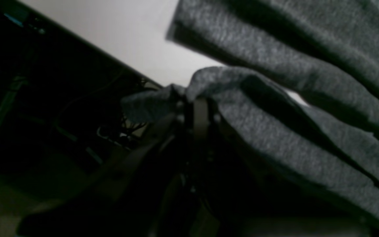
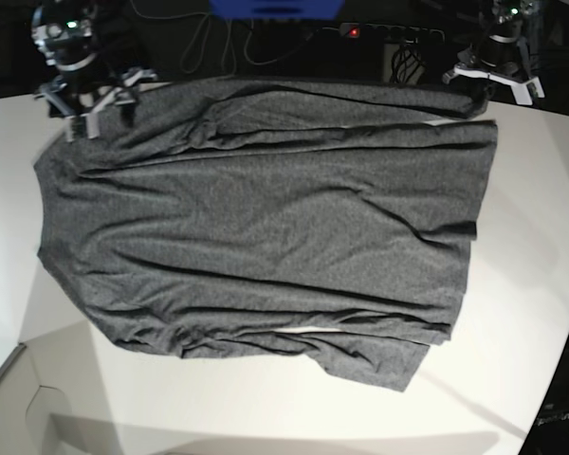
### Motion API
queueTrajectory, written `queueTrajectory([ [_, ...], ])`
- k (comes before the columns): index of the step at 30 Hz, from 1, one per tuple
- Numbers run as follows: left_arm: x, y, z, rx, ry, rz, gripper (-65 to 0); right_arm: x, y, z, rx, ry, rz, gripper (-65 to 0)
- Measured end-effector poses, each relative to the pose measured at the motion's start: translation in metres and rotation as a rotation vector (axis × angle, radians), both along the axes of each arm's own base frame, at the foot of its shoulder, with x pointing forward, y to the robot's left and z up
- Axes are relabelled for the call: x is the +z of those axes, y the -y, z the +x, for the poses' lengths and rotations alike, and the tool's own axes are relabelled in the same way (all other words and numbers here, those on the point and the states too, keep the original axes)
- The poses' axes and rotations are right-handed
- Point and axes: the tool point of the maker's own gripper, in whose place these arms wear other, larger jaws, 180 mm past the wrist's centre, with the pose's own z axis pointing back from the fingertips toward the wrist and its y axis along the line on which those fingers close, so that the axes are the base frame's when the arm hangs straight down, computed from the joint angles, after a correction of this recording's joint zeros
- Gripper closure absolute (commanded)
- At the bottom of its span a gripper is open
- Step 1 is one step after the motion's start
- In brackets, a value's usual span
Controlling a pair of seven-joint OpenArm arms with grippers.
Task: Layout the t-shirt on the table in an organized manner, then fold the t-shirt properly
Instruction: 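Grasp the collar edge corners with both grippers and pull them apart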
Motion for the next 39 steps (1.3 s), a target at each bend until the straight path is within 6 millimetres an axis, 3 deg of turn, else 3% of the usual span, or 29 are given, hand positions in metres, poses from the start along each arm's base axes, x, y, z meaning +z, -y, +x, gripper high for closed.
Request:
queueTrajectory([
  [4, 0.0, 0.0, 0.0, -0.001, 0.0, 0.0, 0.0, -0.003, -0.024, 0.001, 0.017, 0.005, 0.058, -41.8],
  [11, 0.002, 0.001, 0.001, -0.002, 0.002, -0.003, 0.0, -0.022, -0.03, -0.01, -0.012, -0.049, 0.096, -41.7],
  [17, 0.015, 0.009, 0.018, -0.024, 0.063, -0.014, 0.0, -0.034, -0.033, -0.013, -0.021, -0.056, 0.121, -40.8],
  [21, 0.013, 0.009, 0.014, -0.024, 0.054, -0.013, 0.0, -0.035, -0.032, -0.013, -0.021, -0.051, 0.123, -30.6],
  [27, 0.015, 0.009, 0.014, -0.025, 0.056, -0.018, 0.0, -0.035, -0.031, -0.013, -0.024, -0.052, 0.122, 0.0],
  [34, 0.042, 0.018, 0.024, -0.058, 0.12, -0.006, 0.0, -0.031, -0.028, -0.013, -0.025, -0.063, 0.105, 0.0],
  [39, 0.058, 0.022, 0.032, -0.075, 0.164, 0.001, 0.0, -0.009, -0.025, -0.001, -0.011, -0.005, 0.072, 0.0],
])
